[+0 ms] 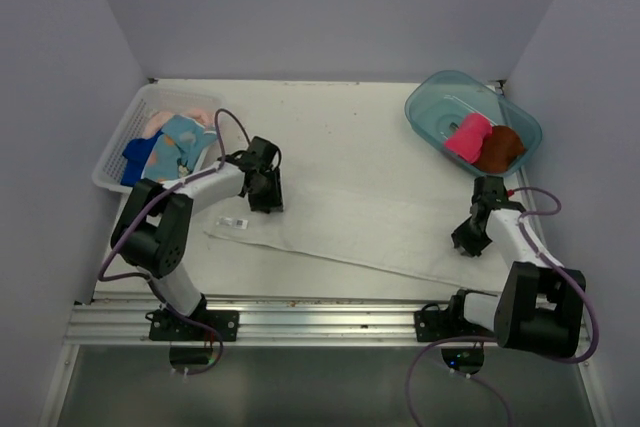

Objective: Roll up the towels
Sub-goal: Fold the towel

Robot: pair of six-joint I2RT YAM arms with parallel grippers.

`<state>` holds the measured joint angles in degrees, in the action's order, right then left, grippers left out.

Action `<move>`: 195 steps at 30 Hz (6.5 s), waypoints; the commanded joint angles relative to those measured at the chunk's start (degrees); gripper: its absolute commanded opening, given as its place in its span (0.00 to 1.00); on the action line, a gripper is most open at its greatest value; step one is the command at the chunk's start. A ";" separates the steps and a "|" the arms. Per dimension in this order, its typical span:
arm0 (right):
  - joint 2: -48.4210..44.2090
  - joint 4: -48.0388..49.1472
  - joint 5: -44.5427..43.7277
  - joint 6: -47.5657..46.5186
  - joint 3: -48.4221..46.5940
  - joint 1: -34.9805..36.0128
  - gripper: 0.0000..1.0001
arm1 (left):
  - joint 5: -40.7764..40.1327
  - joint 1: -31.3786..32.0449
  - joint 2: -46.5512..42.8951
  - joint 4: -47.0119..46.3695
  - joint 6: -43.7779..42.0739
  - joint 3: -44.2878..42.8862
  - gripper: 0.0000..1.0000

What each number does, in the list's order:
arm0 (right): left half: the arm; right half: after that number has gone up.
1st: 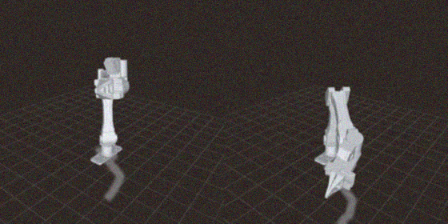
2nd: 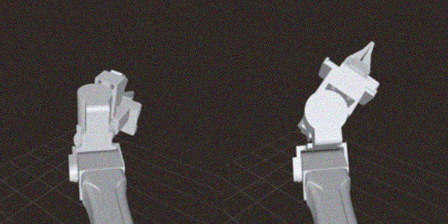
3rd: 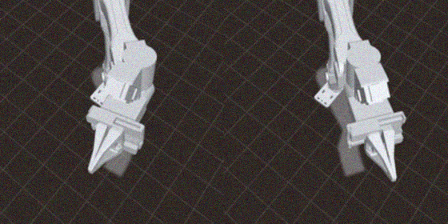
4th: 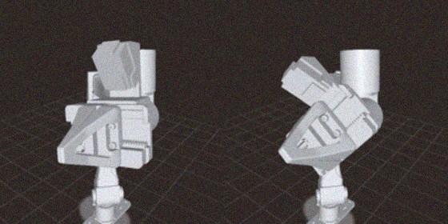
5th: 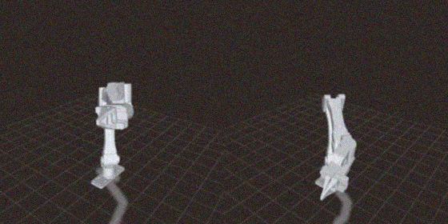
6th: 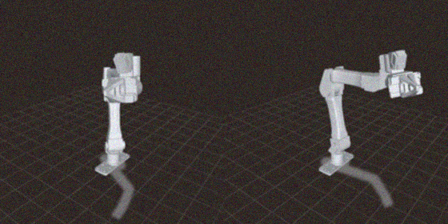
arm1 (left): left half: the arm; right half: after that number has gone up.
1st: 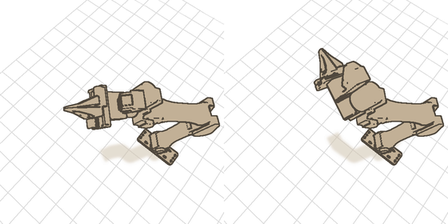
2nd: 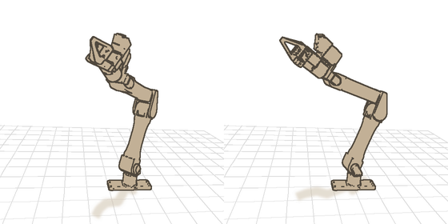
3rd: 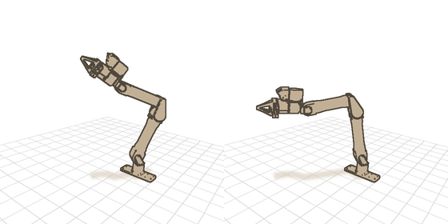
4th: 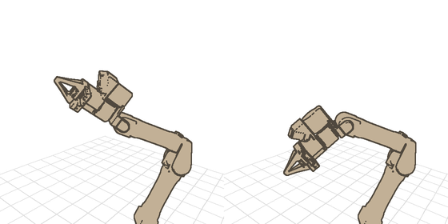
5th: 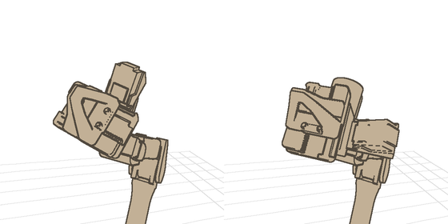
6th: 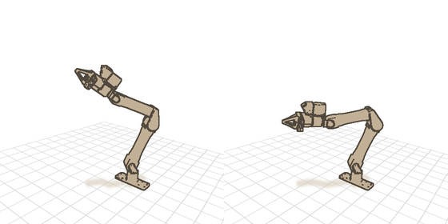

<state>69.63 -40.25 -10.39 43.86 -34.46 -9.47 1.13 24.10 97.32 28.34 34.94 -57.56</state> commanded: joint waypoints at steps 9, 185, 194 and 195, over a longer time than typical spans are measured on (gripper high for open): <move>-7.83 0.44 -0.77 -6.58 -2.11 -0.46 0.32 | -6.56 -6.95 0.06 4.36 -2.77 -10.28 0.42; -17.33 -14.06 4.95 -13.01 -34.44 8.23 0.00 | 8.01 27.24 16.36 5.15 -3.47 -36.32 0.38; -11.02 -12.40 4.60 -13.09 -39.10 18.78 0.00 | 7.32 9.49 -0.37 5.23 -5.14 -16.90 0.38; -10.13 -12.48 4.16 -13.18 -39.54 20.18 0.00 | 6.01 7.48 -0.81 5.58 -5.75 -14.45 0.38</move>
<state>57.23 -55.29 -6.79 31.86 -70.57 7.25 8.56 33.85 98.13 31.94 31.66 -76.82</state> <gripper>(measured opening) 0.037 0.383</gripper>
